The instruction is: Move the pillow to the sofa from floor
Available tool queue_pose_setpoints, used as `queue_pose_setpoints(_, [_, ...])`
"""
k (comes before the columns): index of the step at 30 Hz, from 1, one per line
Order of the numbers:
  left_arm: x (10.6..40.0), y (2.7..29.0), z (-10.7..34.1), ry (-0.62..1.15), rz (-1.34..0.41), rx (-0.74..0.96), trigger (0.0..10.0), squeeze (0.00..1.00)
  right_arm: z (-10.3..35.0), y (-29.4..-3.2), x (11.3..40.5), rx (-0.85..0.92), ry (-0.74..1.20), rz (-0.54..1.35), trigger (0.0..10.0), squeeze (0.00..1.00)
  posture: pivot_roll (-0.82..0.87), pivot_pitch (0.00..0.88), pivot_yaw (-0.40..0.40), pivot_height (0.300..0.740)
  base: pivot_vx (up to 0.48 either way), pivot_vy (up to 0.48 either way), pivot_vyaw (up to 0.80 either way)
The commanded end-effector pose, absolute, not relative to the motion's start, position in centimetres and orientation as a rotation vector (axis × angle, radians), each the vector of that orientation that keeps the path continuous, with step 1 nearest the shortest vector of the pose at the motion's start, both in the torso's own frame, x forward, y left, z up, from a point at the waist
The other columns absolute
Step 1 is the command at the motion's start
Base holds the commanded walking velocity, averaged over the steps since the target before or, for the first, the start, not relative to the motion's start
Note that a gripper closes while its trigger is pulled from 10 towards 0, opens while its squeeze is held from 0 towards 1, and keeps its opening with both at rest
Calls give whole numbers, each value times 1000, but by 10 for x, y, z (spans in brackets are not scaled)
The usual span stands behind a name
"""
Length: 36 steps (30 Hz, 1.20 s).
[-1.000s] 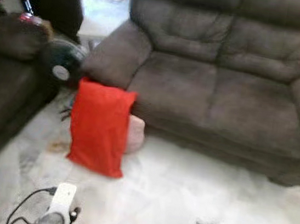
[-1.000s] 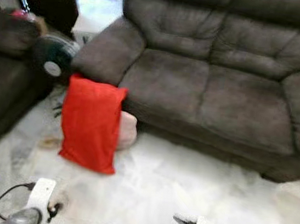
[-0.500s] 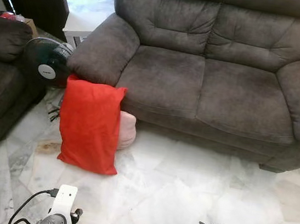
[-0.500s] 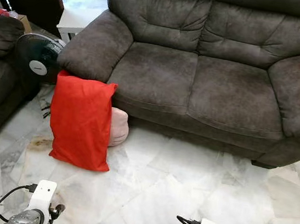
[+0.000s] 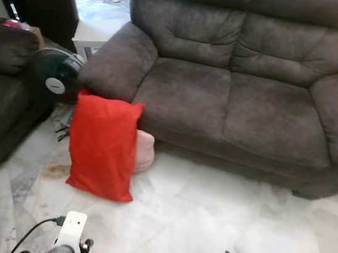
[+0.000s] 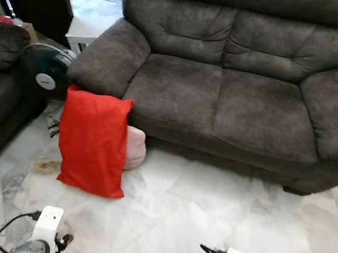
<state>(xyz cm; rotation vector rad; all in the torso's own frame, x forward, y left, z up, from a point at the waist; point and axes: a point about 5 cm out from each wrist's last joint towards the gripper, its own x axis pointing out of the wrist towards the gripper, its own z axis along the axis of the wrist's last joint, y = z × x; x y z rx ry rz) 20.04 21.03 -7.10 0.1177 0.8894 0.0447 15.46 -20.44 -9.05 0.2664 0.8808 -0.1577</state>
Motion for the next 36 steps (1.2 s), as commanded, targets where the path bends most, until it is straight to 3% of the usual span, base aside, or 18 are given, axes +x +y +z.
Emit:
queue_pose_setpoints(1, [200,209,-72,895,44,109,10000,0,-91,-206,152,268,888,-165,10000,0,77,84,-10,740,472,0,0])
queue_pose_setpoints(9, [201,209,-71,901,37,123,10000,0,-91,-206,153,270,888,-166,10000,0,78,83,-9,740,394,0,0])
queue_pose_setpoints(36, [200,208,-72,904,38,119,10000,0,-91,-206,153,271,888,-165,10000,0,81,84,-9,740,0,0,0])
